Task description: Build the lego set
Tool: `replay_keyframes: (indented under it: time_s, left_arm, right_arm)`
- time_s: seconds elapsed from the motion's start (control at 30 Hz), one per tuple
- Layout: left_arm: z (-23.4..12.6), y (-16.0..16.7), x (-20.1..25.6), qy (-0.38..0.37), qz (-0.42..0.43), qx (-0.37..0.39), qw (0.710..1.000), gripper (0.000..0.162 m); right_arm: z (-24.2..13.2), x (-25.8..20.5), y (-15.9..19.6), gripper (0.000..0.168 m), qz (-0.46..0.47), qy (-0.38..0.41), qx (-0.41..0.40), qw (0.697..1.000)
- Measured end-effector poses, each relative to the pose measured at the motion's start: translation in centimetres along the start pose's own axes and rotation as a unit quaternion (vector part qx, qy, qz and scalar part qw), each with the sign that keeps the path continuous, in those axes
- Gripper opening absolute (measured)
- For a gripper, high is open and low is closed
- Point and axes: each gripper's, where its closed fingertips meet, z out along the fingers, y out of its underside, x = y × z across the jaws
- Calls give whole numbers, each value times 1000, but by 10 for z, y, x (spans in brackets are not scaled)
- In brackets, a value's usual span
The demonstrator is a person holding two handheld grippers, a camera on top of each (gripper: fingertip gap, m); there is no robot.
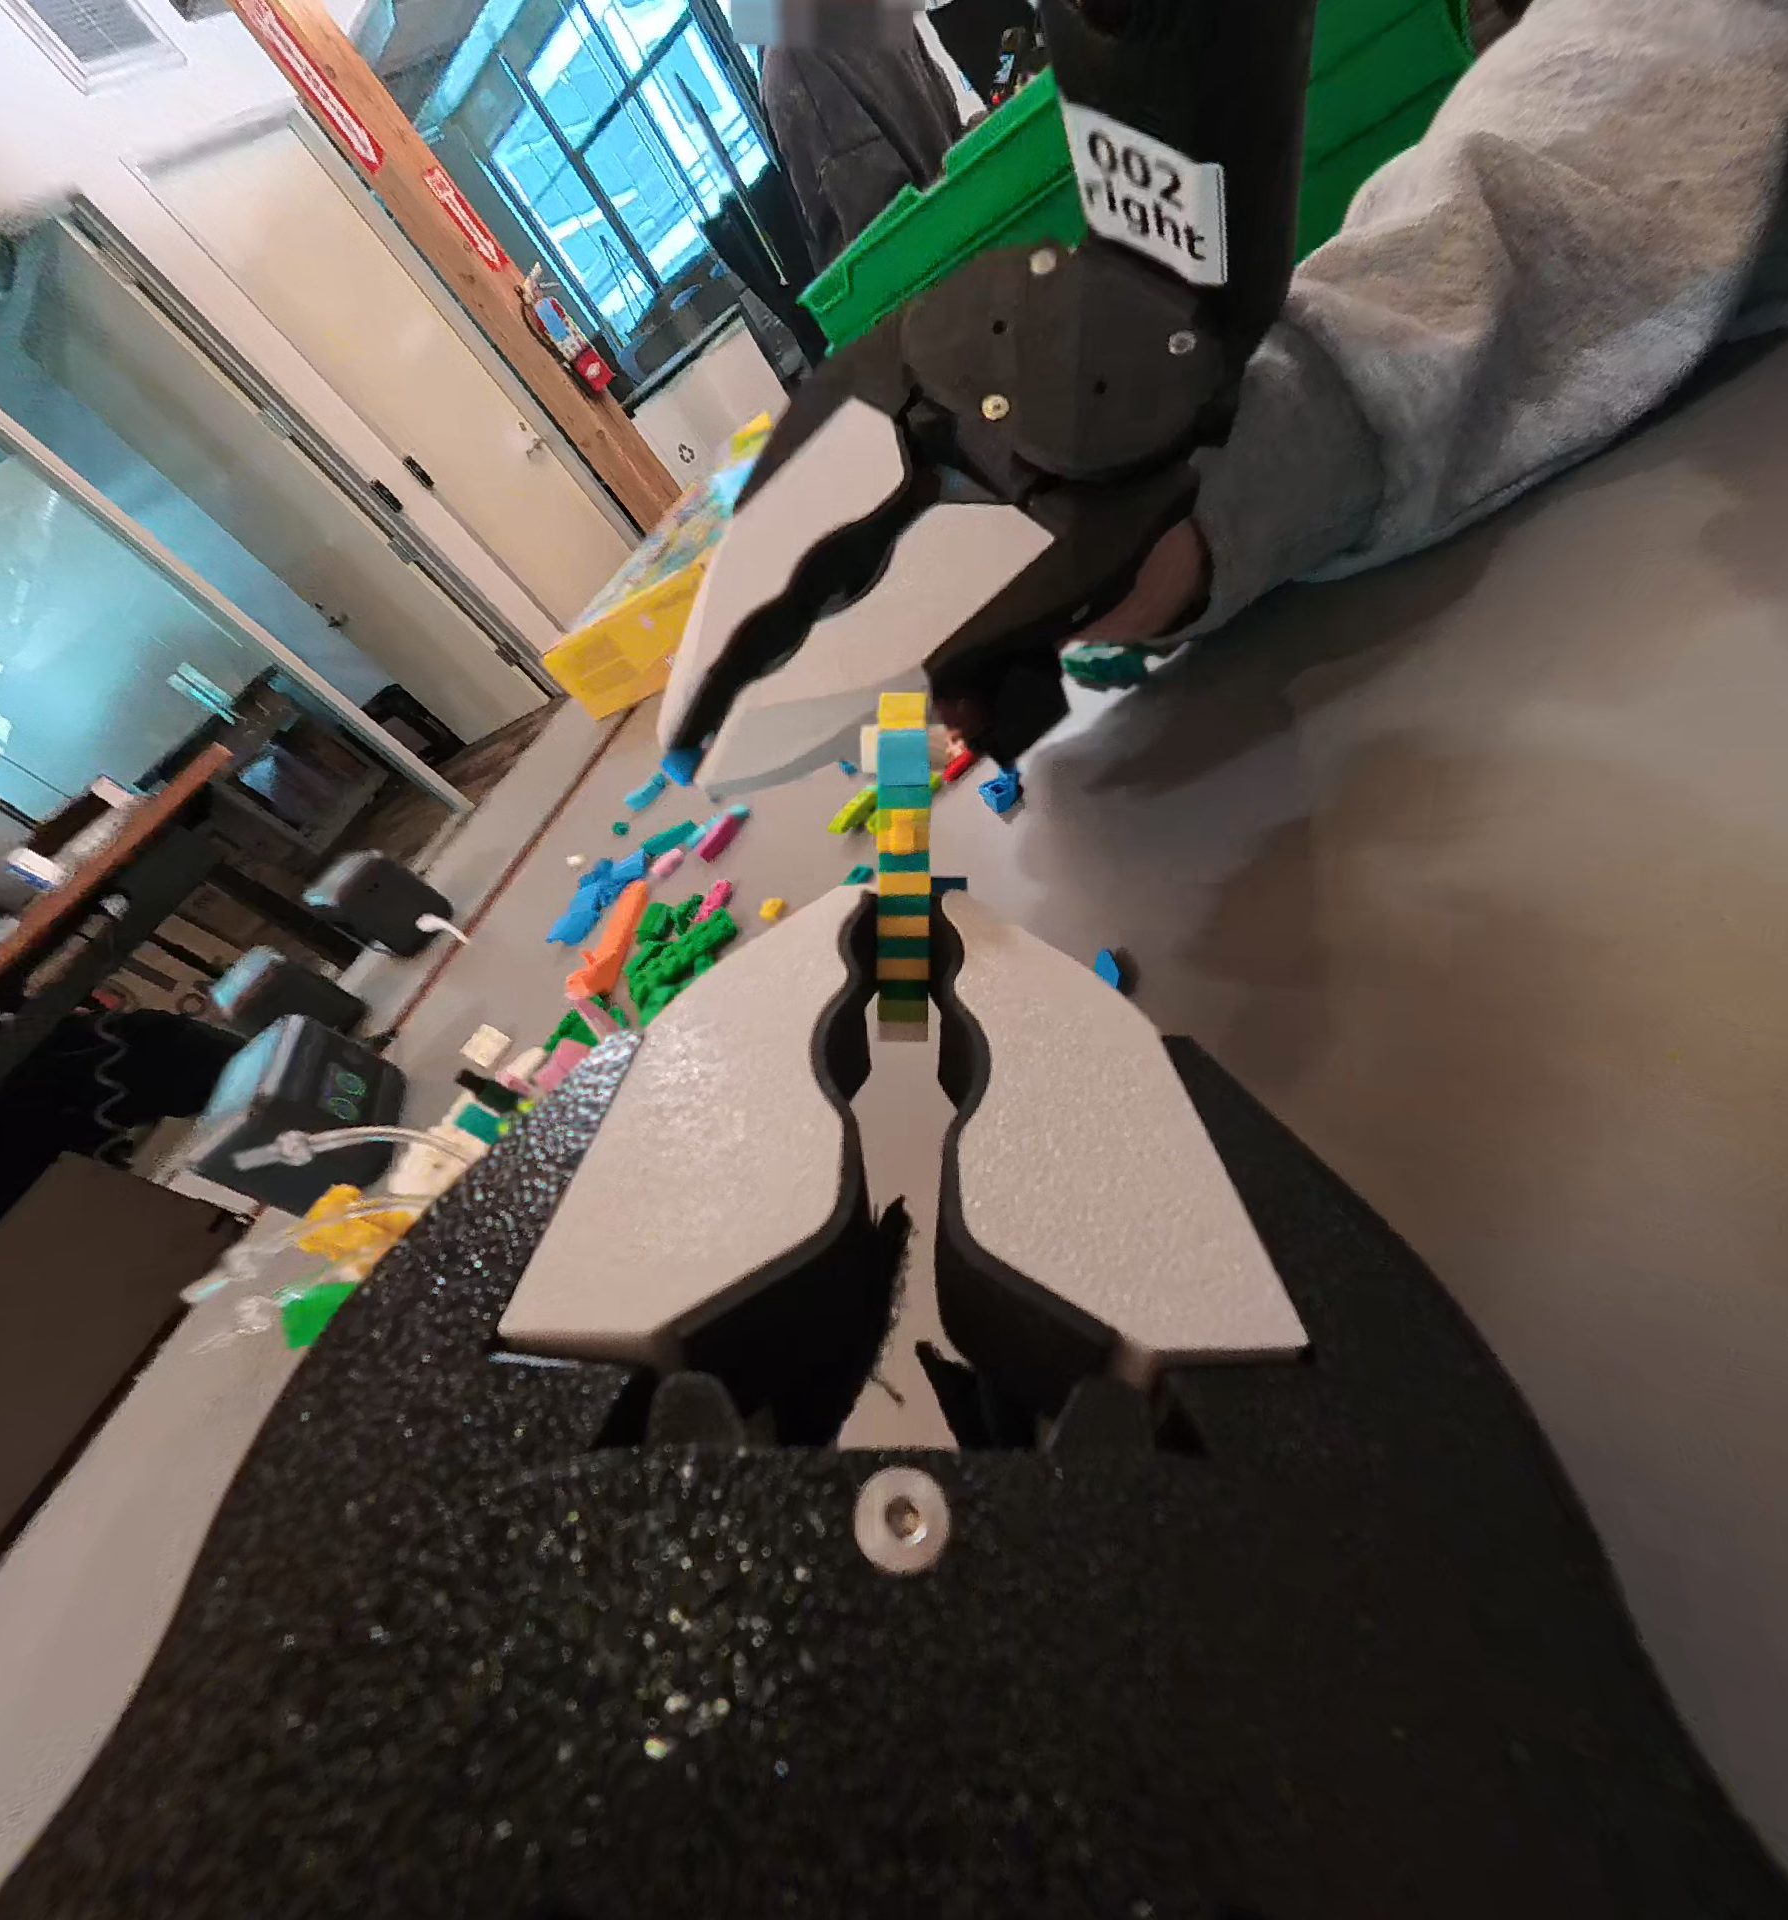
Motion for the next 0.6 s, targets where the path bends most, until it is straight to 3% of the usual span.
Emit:
replay_keyframes:
  time_s: [0.1,0.23,0.4,0.6]
  left_arm:
    - [3,9,6,67,-110,-20,991,8]
    - [2,3,6,116,-207,3,971,8]
    - [0,-1,-4,101,-248,30,963,8]
    - [-2,-6,-3,98,-226,50,968,8]
  right_arm:
    - [-3,-3,11,6,9,-77,-62,995]
    - [-18,-30,36,6,66,-217,-163,960]
    - [-50,-61,58,6,112,-343,-277,891]
    - [-66,-66,64,6,121,-368,-337,858]
